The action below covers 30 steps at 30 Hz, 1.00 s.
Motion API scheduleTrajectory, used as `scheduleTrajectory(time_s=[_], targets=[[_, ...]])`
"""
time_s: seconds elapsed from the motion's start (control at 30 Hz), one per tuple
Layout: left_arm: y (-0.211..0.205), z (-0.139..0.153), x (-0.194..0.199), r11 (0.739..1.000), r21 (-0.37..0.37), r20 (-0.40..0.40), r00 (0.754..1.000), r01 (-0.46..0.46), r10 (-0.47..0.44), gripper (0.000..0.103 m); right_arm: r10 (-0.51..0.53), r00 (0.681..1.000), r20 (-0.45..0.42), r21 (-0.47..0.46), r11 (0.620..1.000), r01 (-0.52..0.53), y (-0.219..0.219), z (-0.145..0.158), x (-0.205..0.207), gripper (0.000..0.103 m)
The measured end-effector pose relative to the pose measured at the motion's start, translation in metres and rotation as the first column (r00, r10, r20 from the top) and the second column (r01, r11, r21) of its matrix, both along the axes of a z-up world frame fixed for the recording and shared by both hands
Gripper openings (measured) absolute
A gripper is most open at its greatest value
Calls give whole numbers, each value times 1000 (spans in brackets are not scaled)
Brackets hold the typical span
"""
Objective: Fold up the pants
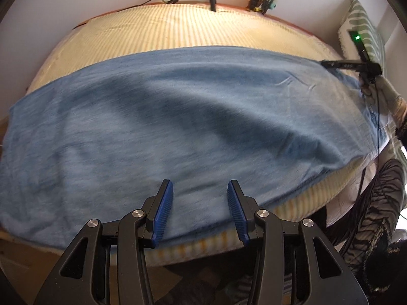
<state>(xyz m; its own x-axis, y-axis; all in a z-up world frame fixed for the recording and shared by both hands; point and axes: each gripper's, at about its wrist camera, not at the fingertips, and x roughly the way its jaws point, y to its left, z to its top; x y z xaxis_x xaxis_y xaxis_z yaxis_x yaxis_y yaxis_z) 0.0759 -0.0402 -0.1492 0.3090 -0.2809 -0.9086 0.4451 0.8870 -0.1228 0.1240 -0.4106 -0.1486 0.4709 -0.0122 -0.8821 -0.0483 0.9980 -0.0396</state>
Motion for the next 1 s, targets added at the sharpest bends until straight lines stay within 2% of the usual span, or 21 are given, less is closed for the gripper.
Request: scheduleTrajectory(time_s=[0.03, 0.07, 0.1, 0.13, 0.27, 0.37, 0.5, 0.6, 0.67, 0.7, 0.8, 0.87, 1.0], targets=[[7, 2, 1, 1000, 18, 5, 1000, -23, 23, 43, -20, 1000, 14, -13, 1000, 20, -1, 4, -2, 27], [15, 4, 2, 999, 14, 8, 999, -47, 47, 43, -41, 999, 30, -36, 998, 43, -3, 10, -5, 42], [26, 9, 4, 997, -11, 8, 997, -79, 79, 43, -59, 996, 59, -62, 996, 63, -4, 17, -9, 48], [38, 15, 6, 992, -46, 8, 993, -118, 119, 43, -64, 994, 92, -67, 995, 70, -3, 27, -14, 49], [83, 48, 14, 965, -125, 55, 969, -231, 239, 43, -6, 985, 173, -37, 999, 12, 19, 57, -35, 49], [117, 78, 21, 941, -161, 97, 944, -298, 315, 43, 55, 981, 187, 24, 998, -60, 47, 70, -40, 49], [170, 112, 27, 903, -169, 163, 893, -394, 420, 43, 184, 961, 208, 98, 973, -208, 103, 75, -56, 49], [204, 126, 25, 870, -196, 178, 856, -453, 486, 43, 295, 935, 196, 88, 945, -316, 150, 69, -61, 49], [218, 129, 28, 862, -161, 211, 837, -480, 505, 43, 353, 918, 180, 64, 927, -369, 175, 63, -58, 49], [228, 131, 28, 854, -143, 226, 824, -500, 520, 43, 365, 915, 174, 45, 925, -378, 184, 59, -54, 49], [258, 136, 26, 820, -183, 215, 791, -543, 572, 43, 391, 908, 152, 28, 916, -399, 203, 50, -28, 49], [275, 145, 28, 800, -183, 237, 764, -572, 600, 43, 408, 903, 135, 13, 910, -414, 210, 42, -7, 49], [299, 162, 29, 778, -164, 267, 733, -606, 626, 43, 449, 888, 99, 22, 891, -453, 228, 25, 32, 33]])
